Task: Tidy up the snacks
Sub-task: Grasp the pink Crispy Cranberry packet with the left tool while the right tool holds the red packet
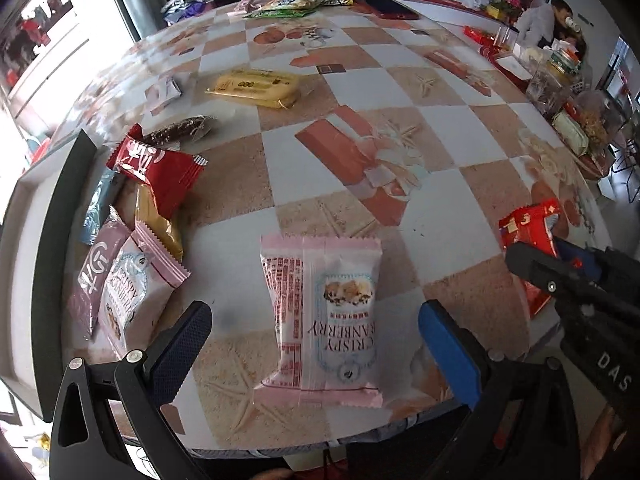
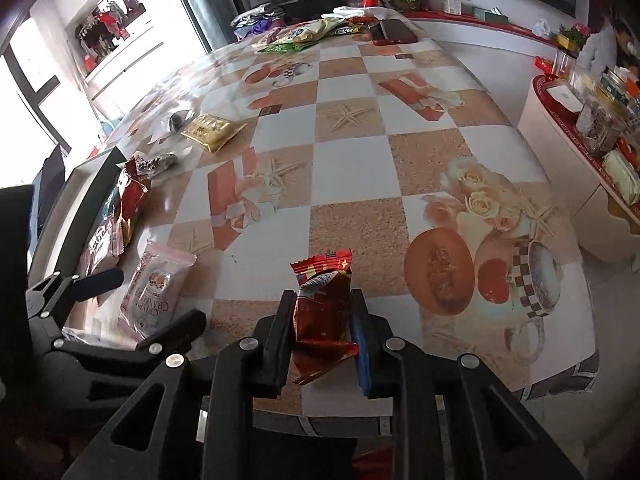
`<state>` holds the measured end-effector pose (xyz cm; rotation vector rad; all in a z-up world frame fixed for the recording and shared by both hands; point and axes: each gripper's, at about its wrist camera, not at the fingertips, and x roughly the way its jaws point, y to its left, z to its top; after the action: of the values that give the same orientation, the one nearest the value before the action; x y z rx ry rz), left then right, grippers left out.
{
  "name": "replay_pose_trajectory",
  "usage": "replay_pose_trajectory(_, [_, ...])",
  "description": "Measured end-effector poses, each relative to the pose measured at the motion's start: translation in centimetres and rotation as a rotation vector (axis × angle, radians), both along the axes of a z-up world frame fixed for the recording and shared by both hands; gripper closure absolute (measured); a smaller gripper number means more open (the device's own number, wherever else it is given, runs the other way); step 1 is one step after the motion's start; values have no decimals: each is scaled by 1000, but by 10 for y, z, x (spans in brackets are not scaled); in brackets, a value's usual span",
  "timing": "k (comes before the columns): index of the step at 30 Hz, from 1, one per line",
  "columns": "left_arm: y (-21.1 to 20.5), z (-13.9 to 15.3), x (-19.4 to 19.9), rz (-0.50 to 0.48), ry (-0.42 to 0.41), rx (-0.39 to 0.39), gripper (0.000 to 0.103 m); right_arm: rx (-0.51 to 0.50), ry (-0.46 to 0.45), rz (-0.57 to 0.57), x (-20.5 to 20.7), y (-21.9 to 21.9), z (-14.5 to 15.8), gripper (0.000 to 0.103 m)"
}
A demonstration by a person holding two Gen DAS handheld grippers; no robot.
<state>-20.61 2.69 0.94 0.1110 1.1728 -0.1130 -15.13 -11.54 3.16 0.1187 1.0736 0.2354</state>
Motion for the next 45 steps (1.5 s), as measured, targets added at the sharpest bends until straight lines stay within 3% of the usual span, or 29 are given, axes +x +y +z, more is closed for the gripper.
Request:
replay_pose_trajectory(2, [7, -2, 2, 23, 19, -49, 0, -2, -2, 5, 0, 0, 0, 76])
replay_pose_trajectory(9, [6, 0, 5, 27, 36, -55, 2, 1, -2, 10, 1, 0, 0, 76])
replay_pose_trajectory(11, [4, 3, 1, 11, 21, -58, 10, 8, 1, 10, 0, 0, 1, 76])
replay_pose_trajectory(12, [4, 5, -1, 5, 12, -60, 22, 12, 2, 11, 0, -1, 1, 76])
replay_pose_trajectory(13, [5, 8, -5, -1, 2, -63, 40, 11, 1, 12, 0, -1, 2, 76])
replay_pose_trajectory(15, [3, 12, -6, -18, -4, -68, 59, 7, 2, 14, 0, 0, 2, 76])
replay_pose_trajectory(23, [14, 16, -9, 7, -2, -128, 61, 9, -15, 25, -1, 4, 10, 76])
replay_pose_trajectory(33, [28, 39, -17, 24, -88, -165, 61, 24, -30, 32, 3, 11, 20, 76])
replay_pose_trajectory(45, [91, 67, -30, 146, -185, -162, 61, 36, -69, 95, 6, 38, 42, 76])
